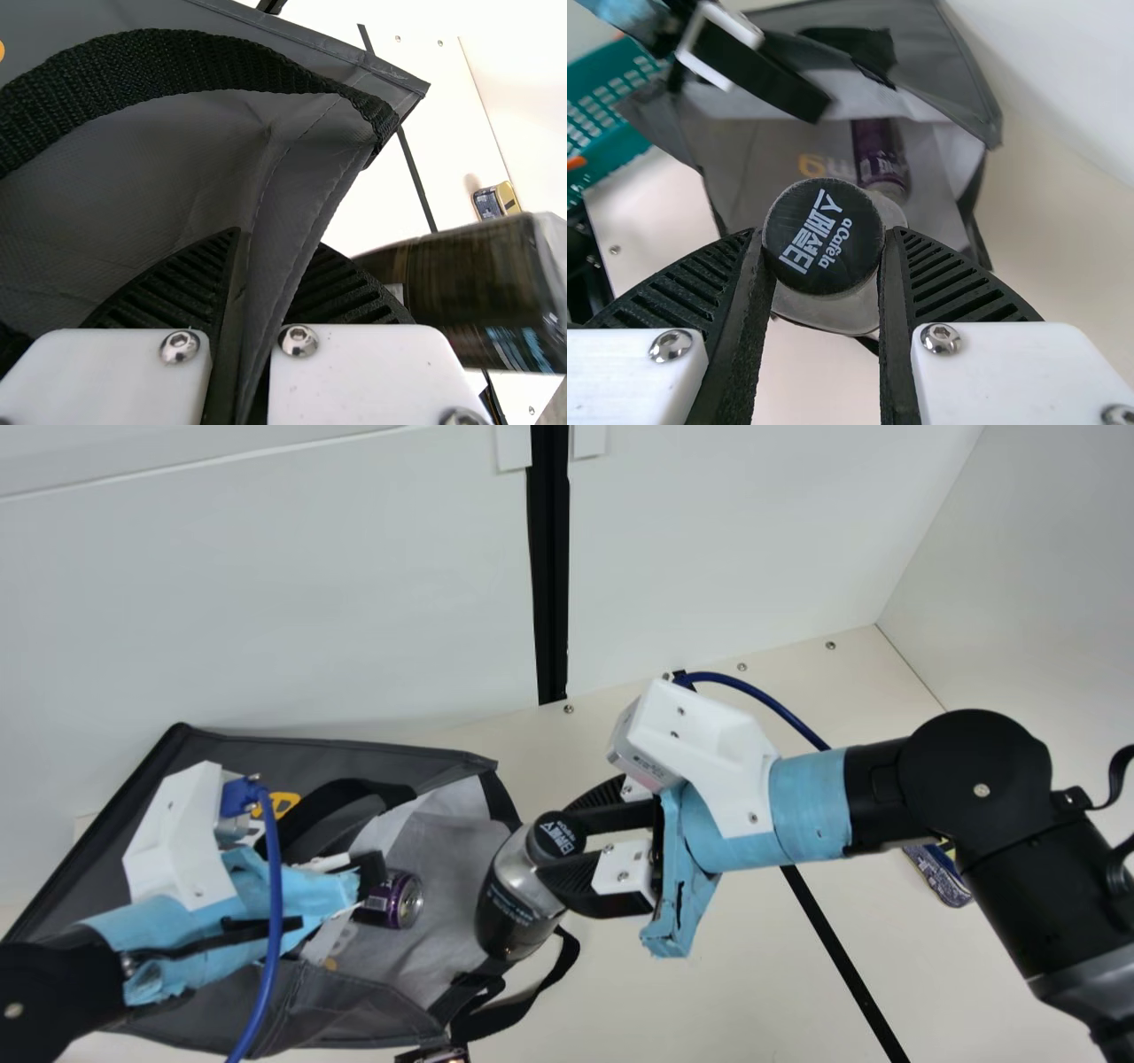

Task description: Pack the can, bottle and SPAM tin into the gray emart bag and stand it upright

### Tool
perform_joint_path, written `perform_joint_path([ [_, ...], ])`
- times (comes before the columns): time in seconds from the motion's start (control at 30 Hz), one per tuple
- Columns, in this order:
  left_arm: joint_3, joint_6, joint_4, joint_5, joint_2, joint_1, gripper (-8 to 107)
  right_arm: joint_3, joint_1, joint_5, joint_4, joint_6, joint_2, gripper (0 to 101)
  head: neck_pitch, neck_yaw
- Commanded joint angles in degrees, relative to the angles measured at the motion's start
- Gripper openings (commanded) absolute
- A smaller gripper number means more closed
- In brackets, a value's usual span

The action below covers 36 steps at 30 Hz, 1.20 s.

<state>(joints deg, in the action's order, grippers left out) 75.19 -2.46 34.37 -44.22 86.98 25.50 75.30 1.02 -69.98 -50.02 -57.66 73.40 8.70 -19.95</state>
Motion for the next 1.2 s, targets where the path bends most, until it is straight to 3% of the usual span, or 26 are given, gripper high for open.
perform_joint_path([
  [0.0, 0.0, 0.0, 0.0, 0.0, 0.0, 0.0, -8, -0.23, -0.03, 0.08, -1.16, -0.64, -0.11, 0, 1.3, -0.05],
  [0.57, 0.0, 0.0, 0.0, 0.0, 0.0, 0.0, -8, -3.66, 0.9, 0.08, -9.25, -8.12, 1.01, 0, 1.3, -0.05],
  [1.17, 0.0, 0.0, 0.0, 0.0, 0.0, 0.0, -8, -5.89, 1.66, 0.08, -13.55, -14.3, 5.29, 0, 1.3, -0.05],
])
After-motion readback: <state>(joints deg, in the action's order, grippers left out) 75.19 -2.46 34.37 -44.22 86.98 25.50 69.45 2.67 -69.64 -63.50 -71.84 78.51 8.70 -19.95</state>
